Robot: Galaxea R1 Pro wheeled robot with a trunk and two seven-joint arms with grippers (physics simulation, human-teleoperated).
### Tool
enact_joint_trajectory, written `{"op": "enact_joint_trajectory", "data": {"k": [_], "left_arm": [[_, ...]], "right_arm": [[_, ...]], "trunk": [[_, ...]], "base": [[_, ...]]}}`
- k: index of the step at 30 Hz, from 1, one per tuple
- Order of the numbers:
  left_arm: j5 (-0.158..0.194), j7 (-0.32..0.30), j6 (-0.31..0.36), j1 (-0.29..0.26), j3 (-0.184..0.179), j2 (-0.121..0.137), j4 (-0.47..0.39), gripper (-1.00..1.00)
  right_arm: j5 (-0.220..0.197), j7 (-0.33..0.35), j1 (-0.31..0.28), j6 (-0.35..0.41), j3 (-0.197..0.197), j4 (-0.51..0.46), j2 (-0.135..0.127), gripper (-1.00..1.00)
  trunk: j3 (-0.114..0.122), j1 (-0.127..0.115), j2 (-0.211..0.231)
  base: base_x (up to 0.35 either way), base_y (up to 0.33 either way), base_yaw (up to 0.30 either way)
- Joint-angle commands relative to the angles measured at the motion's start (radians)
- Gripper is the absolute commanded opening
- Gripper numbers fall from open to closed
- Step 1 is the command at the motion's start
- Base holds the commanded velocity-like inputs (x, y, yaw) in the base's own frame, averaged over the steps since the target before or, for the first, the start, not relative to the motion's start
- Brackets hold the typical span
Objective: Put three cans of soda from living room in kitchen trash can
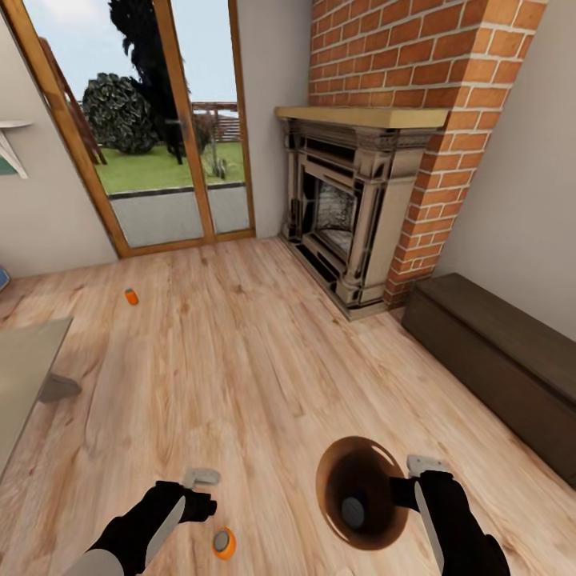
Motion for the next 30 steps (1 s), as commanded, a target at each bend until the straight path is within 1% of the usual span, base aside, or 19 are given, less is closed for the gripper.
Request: {"op": "enact_joint_trajectory", "data": {"k": [1, 8, 11, 22, 30], "left_arm": [[0.000, 0.000, 0.000, 0.000, 0.000, 0.000, 0.000, 1.00], [0.000, 0.000, -0.001, 0.000, 0.000, 0.000, 0.000, 1.00], [0.001, 0.000, -0.001, 0.000, 0.000, 0.000, 0.000, 1.00], [0.001, 0.000, -0.008, 0.000, 0.000, 0.000, 0.000, 1.00], [0.000, 0.000, -0.015, 0.000, 0.000, 0.000, 0.000, 1.00]], "right_arm": [[-0.007, 0.004, 0.000, 0.000, 0.000, 0.000, 0.000, -1.00], [-0.007, 0.004, 0.000, -0.001, 0.000, -0.001, 0.000, -1.00], [-0.007, 0.004, 0.000, -0.001, -0.001, -0.001, 0.000, -1.00], [-0.007, 0.004, 0.000, 0.000, 0.000, 0.001, 0.000, -1.00], [-0.007, 0.004, 0.000, -0.001, 0.000, 0.001, 0.000, -1.00]], "trunk": [[0.000, 0.000, 0.000], [0.000, 0.000, 0.000], [0.000, 0.000, 0.000], [0.000, 0.000, 0.000], [0.000, 0.000, 0.000]], "base": [[0.345, 0.034, 0.000], [0.327, 0.010, 0.000], [0.184, 0.002, 0.000], [0.062, 0.024, 0.000], [0.008, 0.090, 0.000]]}}
